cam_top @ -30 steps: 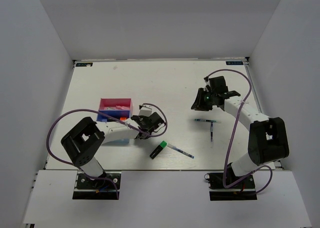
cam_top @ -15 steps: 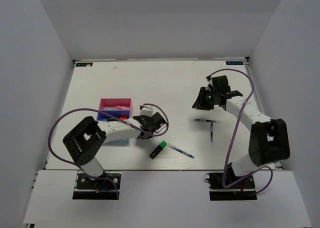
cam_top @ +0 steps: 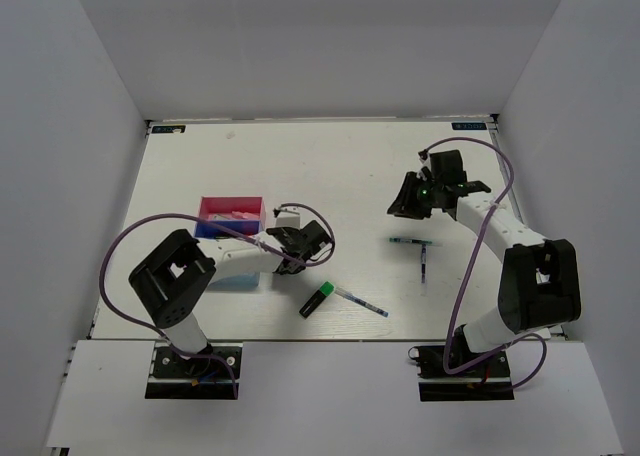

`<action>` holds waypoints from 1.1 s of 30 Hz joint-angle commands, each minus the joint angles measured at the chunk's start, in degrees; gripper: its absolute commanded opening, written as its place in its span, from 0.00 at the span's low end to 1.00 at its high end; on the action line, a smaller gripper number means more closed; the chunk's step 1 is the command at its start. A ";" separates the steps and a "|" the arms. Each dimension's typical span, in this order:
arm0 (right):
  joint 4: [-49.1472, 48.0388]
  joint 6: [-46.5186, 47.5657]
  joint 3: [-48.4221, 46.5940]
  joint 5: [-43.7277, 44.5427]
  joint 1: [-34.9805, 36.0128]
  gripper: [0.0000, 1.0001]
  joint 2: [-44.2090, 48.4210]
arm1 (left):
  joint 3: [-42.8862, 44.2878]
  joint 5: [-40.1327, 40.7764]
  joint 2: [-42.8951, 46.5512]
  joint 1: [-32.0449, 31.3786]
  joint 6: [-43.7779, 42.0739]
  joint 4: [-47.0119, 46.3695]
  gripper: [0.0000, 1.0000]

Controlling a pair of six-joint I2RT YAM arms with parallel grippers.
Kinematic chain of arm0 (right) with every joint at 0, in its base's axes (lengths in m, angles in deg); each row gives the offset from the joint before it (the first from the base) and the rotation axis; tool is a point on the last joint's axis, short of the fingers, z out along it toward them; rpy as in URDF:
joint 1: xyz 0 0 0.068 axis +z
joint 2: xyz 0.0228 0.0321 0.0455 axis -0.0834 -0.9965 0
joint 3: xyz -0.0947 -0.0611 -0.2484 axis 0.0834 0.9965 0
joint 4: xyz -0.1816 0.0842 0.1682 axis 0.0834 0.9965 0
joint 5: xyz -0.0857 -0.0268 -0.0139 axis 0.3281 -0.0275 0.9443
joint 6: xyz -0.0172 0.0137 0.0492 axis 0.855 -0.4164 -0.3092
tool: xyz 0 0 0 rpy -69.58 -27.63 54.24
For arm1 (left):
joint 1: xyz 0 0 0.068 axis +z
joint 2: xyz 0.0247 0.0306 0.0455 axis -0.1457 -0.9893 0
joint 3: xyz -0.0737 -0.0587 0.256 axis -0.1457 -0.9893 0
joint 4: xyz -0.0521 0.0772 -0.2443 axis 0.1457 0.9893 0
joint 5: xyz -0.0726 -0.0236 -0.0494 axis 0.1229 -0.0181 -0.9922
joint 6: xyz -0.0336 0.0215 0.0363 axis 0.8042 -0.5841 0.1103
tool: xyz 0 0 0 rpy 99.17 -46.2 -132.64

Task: Sort the stationery into containers
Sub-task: Grab a piece of stationery with the left arm

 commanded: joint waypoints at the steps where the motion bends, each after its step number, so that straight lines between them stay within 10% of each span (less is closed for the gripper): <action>1: -1.56 -0.49 0.82 -1.33 -1.15 0.31 1.84 | -2.08 -2.73 -2.25 1.47 3.07 -0.50 0.60; 15: -2.00 -1.37 1.09 -2.91 -3.34 0.31 2.37 | -6.74 -8.63 -5.59 -0.46 10.89 -7.54 0.58; 33: -2.61 -1.46 1.88 -5.37 -5.37 0.31 3.24 | 0.10 -5.91 -2.79 -5.64 2.90 -3.07 0.00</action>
